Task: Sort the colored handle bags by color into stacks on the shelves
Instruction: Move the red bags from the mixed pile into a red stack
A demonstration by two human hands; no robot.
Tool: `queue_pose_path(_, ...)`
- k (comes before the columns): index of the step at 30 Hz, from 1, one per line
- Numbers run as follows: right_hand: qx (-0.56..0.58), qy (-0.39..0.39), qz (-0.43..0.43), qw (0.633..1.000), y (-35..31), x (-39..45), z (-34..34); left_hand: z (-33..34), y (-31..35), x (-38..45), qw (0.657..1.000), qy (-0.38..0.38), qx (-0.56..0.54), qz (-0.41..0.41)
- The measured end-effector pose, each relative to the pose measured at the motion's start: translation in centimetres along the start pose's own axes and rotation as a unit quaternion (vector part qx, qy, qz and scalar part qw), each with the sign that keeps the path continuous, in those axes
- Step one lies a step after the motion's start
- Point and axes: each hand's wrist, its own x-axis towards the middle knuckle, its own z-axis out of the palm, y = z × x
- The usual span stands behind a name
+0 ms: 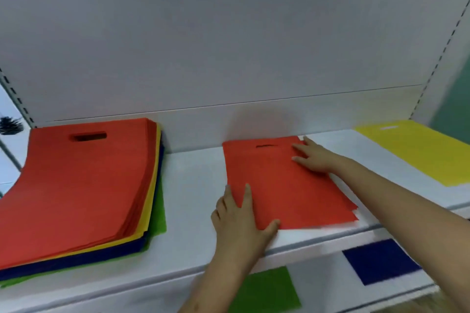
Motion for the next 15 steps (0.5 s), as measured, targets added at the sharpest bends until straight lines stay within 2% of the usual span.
queue_pose_path(3, 0.019, 0.035, -0.008, 0.999, -0.2, 0.5, 0.8, 0.1, -0.1, 0.2, 1.0, 0.001, 0.021, 0.01)
queue_pose_path(7, 0.017, 0.031, -0.013, 0.999, -1.0, 1.1, 0.8, -0.2, -0.2, 0.5, 0.998, 0.004, 0.051, 0.019)
queue_pose_path(11, -0.01, 0.055, 0.013, 0.998, -2.3, 1.5, 0.4, -1.1, -0.2, 0.2, 1.0, 0.011, 0.01, 0.02)
queue_pose_path(13, -0.017, 0.116, 0.0, 0.993, -4.2, 1.7, -0.2, -2.7, -0.5, -0.1, 0.998, 0.056, -0.033, 0.024)
queue_pose_path(15, -0.001, 0.18, -0.059, 0.982, -7.4, 2.2, -1.1, -5.0, -1.3, -0.2, 0.988, 0.133, -0.079, 0.025)
